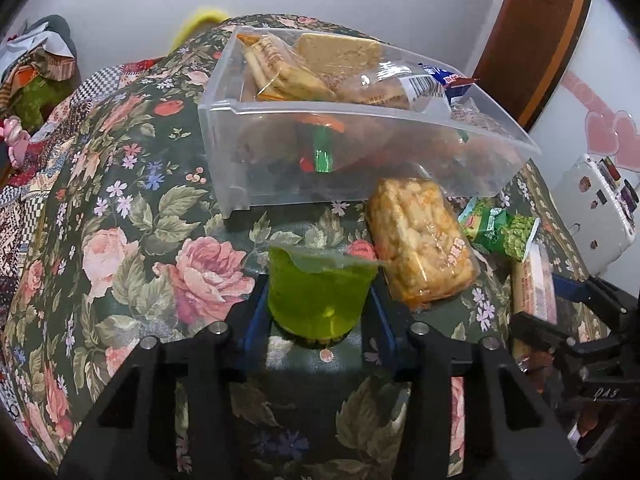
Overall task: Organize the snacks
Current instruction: 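Grasp the green jelly cup with the left gripper while the right grasps the long biscuit roll, then lower the jelly cup and biscuit roll into the clear box and open both grippers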
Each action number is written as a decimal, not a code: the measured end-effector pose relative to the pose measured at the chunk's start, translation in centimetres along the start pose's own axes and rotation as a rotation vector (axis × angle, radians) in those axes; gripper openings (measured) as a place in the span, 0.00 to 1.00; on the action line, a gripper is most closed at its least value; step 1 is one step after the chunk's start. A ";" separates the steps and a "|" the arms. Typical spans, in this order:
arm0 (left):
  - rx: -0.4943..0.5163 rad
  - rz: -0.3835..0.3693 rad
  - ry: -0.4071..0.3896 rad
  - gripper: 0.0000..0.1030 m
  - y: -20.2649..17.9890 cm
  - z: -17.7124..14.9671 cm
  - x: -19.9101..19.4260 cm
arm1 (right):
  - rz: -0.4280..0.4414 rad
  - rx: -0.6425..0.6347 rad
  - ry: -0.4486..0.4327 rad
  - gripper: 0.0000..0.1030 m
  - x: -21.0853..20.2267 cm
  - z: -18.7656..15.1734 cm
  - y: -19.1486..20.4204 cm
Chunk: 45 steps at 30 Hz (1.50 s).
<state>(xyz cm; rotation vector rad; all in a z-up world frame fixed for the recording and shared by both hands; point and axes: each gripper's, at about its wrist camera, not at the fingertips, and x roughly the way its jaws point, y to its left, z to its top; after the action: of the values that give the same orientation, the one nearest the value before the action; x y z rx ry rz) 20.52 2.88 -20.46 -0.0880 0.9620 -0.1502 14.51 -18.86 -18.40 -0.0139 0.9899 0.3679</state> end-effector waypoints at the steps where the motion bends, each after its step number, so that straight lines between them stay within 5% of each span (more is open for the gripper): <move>1: 0.000 0.002 -0.001 0.44 0.0 -0.1 -0.1 | -0.003 -0.002 -0.003 0.75 -0.2 -0.2 -0.3; 10: -0.014 0.023 -0.020 0.44 0.4 -1.5 -2.4 | -0.011 0.055 -0.040 0.45 -1.4 -0.8 -3.3; 21: -0.003 0.026 -0.111 0.44 -0.9 -0.4 -6.3 | -0.039 0.109 -0.100 0.38 -4.0 -1.5 -5.1; 23: 0.000 0.020 -0.129 0.44 -1.3 0.1 -6.9 | -0.039 0.109 -0.113 0.19 -4.8 -1.5 -5.3; 35: 0.009 0.008 -0.175 0.44 -2.3 1.4 -8.5 | -0.025 0.122 -0.137 0.20 -5.4 -1.0 -5.2; 45: -0.010 -0.001 -0.220 0.44 -2.4 3.8 -9.1 | -0.003 0.102 -0.279 0.20 -8.8 2.3 -4.1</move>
<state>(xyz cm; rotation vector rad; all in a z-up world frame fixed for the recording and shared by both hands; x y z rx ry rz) 18.36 2.10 -10.58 -0.1116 0.7432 -0.1333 13.35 -24.94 -10.53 0.1253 0.7318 0.3072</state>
